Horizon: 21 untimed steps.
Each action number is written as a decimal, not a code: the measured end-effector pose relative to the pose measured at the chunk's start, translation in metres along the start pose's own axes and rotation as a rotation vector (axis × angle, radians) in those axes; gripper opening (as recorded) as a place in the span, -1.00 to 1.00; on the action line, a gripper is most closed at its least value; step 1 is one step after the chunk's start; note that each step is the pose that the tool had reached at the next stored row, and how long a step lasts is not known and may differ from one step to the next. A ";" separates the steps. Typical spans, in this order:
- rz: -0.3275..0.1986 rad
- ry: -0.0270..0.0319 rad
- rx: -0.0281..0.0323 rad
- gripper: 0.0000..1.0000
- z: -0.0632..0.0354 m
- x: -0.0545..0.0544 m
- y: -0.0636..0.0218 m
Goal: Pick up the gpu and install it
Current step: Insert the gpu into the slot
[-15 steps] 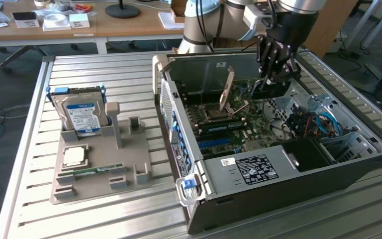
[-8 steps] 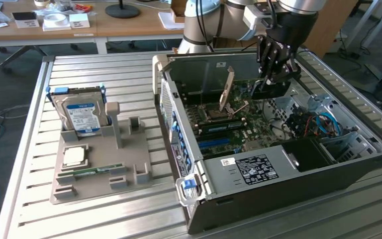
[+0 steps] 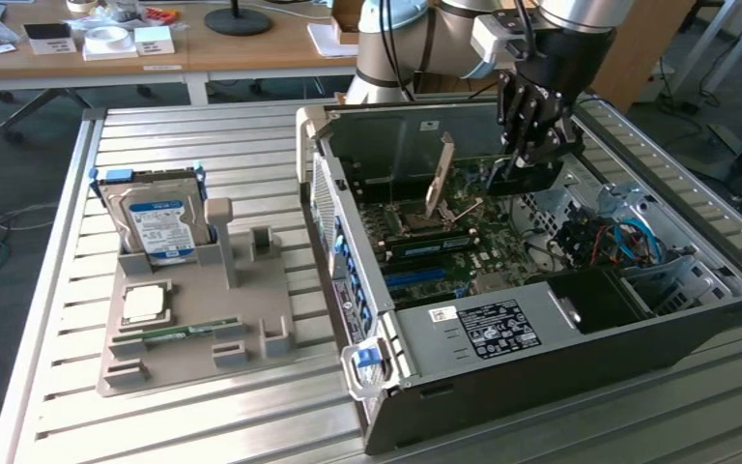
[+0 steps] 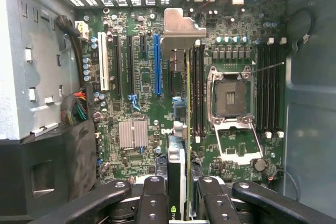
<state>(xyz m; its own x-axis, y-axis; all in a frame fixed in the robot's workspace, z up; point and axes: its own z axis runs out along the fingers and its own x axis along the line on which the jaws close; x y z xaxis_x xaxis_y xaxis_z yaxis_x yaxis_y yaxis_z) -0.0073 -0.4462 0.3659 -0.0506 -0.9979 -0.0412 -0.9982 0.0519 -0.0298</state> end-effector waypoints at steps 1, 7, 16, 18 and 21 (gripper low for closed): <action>0.000 0.0000 0.0000 -0.47 0.0000 0.000 0.0000; 0.000 -0.0003 0.0002 -0.47 0.0004 0.000 0.0010; 0.000 -0.0003 0.0001 -0.47 0.0004 0.000 0.0015; 0.000 -0.0003 0.0001 -0.47 0.0004 0.000 0.0015; 0.000 -0.0004 0.0001 -0.47 0.0010 0.000 0.0015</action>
<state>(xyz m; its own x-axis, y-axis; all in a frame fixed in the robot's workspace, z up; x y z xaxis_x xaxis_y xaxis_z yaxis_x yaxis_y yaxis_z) -0.0088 -0.4462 0.3649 -0.0506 -0.9979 -0.0416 -0.9982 0.0519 -0.0300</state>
